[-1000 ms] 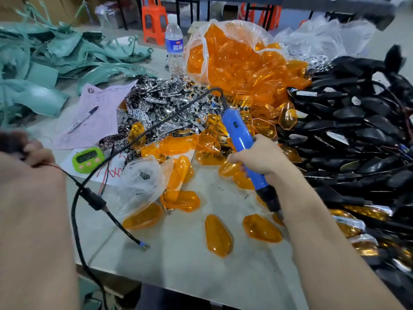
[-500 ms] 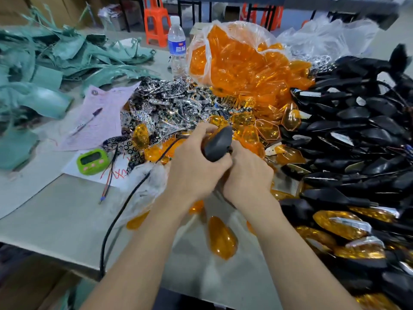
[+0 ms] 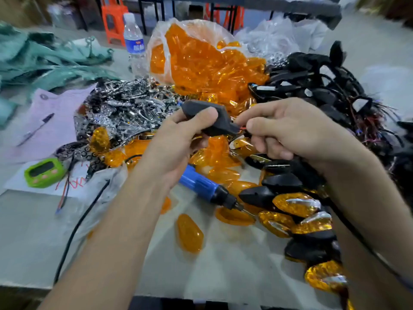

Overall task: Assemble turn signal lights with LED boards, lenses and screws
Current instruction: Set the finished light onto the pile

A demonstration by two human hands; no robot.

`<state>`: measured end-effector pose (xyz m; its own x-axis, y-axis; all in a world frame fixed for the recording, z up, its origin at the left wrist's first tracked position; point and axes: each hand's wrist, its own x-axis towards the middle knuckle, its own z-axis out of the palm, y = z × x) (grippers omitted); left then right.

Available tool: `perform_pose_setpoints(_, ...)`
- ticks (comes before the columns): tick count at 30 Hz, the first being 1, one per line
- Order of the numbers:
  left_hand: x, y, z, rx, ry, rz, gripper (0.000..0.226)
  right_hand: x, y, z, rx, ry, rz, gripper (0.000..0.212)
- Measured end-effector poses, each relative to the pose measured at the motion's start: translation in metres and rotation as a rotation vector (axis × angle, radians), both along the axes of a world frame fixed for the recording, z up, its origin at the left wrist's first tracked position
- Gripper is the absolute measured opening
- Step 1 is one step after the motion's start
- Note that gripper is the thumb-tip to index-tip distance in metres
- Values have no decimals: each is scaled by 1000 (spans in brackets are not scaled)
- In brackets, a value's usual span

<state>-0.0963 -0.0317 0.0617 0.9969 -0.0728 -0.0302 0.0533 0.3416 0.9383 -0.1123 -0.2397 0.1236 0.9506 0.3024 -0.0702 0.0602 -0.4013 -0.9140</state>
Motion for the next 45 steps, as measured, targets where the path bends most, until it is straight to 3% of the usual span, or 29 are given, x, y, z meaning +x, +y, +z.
perform_pose_setpoints(3,-6,-23,-10,83,-50,-155,29,-9,-44,18,-384,-104,7,19)
perform_pose_setpoints(6,-15,-53,-23,378,-180,-254,44,-21,-82,25,-745,-121,-20,22)
perform_pose_setpoints(9,-26,-88,-32,652,-313,-324,49,-37,-110,15,-952,-56,-110,28)
perform_pose_setpoints(14,-48,-128,-50,898,-450,-351,41,-58,-134,-28,-1191,5,-234,36)
perform_pose_setpoints(18,-49,-130,-63,830,-386,-334,51,-65,-139,-47,-1099,40,-370,47)
perform_pose_setpoints(21,-36,-117,-67,762,-280,-175,31,-54,-134,-49,-939,-125,-501,42)
perform_pose_setpoints(24,-22,-102,-73,801,-203,-37,18,-21,-115,-56,-866,-134,-333,38)
perform_pose_setpoints(31,-11,-68,-79,802,-157,52,25,53,-94,-82,-1157,48,113,50)
perform_pose_setpoints(35,-7,-54,-85,778,-115,92,29,62,-93,-89,-1274,-42,126,35)
perform_pose_setpoints(38,-5,-48,-85,765,-101,86,32,62,-91,-76,-1107,-112,18,15)
perform_pose_setpoints(42,-2,-48,-74,616,-96,31,19,45,-59,-38,-652,-237,-96,5)
perform_pose_setpoints(43,-2,-50,-70,497,-81,-16,16,38,-44,-33,-634,-299,-106,7)
perform_pose_setpoints(45,1,-52,-61,172,-13,-133,33,25,-13,-32,-723,-431,-113,10)
